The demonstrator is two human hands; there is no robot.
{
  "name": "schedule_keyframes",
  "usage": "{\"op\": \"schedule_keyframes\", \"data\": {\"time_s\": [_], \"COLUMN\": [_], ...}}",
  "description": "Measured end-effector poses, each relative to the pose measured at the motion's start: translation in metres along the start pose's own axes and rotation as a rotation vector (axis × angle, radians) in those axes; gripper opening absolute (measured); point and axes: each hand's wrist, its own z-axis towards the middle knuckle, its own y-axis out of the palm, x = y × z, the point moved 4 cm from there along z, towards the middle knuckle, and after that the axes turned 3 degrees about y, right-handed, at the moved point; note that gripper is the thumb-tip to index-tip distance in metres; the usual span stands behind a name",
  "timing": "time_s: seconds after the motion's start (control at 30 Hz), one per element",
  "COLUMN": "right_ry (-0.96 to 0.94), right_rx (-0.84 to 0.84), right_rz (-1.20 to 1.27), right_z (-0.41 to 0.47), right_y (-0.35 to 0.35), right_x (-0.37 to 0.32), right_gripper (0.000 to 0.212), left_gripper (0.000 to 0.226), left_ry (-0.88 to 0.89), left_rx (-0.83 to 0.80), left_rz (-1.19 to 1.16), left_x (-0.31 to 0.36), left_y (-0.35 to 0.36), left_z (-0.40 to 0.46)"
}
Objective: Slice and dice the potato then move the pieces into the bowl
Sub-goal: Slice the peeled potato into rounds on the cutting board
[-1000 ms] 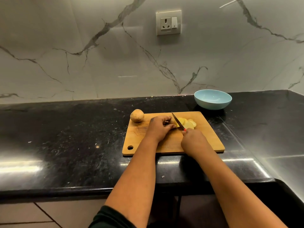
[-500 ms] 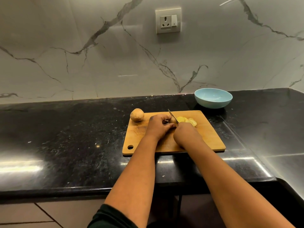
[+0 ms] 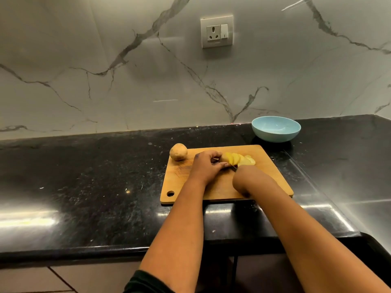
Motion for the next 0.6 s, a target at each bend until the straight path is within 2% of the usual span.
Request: {"op": "schedule_keyframes", "data": {"time_s": [0.17, 0.27, 0.4, 0.5, 0.6], "right_ry": [-0.038, -0.062, -0.055, -0.070, -0.125], "right_rx": [0.019, 0.051, 0.114, 0.141, 0.216], "right_rz": [0.006, 0.059, 0.206, 0.326, 0.586], "right_z": [-0.019, -0.027, -0.024, -0.012, 0.003], "right_y": [0.003, -0.003, -0.007, -0.005, -0.002], "right_x": [0.039, 0.050, 0.046, 0.040, 0.045], "right_gripper": [0.031, 0.030, 0.033, 0.039, 0.043], "left_gripper": [0.050, 0.038, 0.025, 0.027, 0.035], "left_ry": [-0.002, 0.007, 0.002, -0.019, -0.041], "left_rx": [-0.053, -0.059, -0.029, 0.019, 0.050], "left_rz": [0.061, 0.127, 0.163, 0.145, 0.120], "left_x": [0.002, 0.004, 0.004, 0.003, 0.002], "left_y": [0.001, 0.002, 0.000, -0.001, -0.001], "left_z": [0.002, 0.000, 0.000, 0.001, 0.002]}}
